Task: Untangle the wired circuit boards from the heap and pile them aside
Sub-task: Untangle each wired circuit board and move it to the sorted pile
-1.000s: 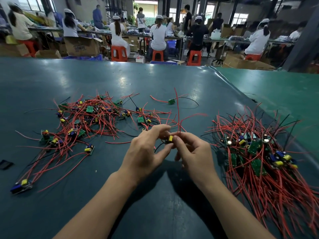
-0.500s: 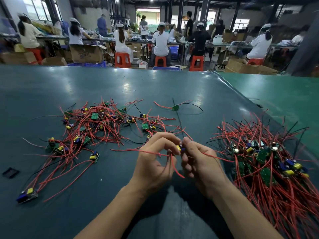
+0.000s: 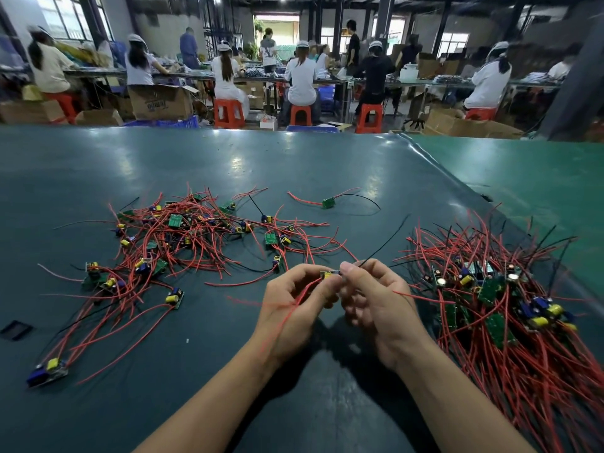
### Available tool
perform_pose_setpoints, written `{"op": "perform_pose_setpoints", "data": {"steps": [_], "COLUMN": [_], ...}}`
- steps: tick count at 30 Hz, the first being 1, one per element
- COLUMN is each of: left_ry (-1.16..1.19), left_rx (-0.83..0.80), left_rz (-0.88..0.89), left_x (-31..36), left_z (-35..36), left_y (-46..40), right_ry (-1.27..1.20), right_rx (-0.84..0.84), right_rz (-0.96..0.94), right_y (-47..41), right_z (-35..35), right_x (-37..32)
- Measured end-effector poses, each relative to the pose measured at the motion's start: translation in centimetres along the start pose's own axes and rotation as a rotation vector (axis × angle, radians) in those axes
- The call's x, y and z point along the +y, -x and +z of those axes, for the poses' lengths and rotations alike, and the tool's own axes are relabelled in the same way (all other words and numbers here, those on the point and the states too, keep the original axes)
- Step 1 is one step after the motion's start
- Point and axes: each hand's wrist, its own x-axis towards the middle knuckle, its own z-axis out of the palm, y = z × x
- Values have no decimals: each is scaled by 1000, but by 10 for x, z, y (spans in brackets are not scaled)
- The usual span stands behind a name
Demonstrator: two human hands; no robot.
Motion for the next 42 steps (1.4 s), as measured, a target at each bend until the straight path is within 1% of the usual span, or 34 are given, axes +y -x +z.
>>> {"op": "perform_pose_setpoints", "data": {"steps": [4, 6, 8, 10, 13, 16, 21, 28, 32, 35, 37, 42], "left_ry": [120, 166, 146, 150, 162, 176, 124, 118, 147, 153, 152, 261], "left_rx": [-29, -65, -95, -66, 9, 20, 14, 35, 48, 18, -13, 49], "left_rz": [-102, -106, -97, -98, -122, -171, -148, -130, -134, -126, -113, -100], "left_x": [-1, -3, -5, -6, -8, -8, -7, -2, -4, -6, -7, -9], "left_z": [-5, -8, -8, -7, -7, -8, -9, -8, -10, -12, -12, -19], "left_y": [-4, -4, -3, -4, -7, -7, -8, -9, -11, -11, -11, -15], "right_ry": [11, 15, -2, -32, -54, -57, 83, 67, 9, -54, -46, -111], "right_rx": [28, 39, 65, 79, 14, -39, -26, 98, 237, 363, 392, 481], "right_rz": [30, 66, 85, 81, 62, 76, 20, -43, -88, -146, -192, -312], "right_y": [-1, -1, -1, -2, 0, 1, 2, -2, -8, -14, -14, -14], "right_z": [0, -1, -2, -1, 4, 6, 5, 6, 0, -11, -13, -14], "right_x": [-6, -9, -9, -6, -1, 1, 3, 4, -2, -12, -14, -18]}}
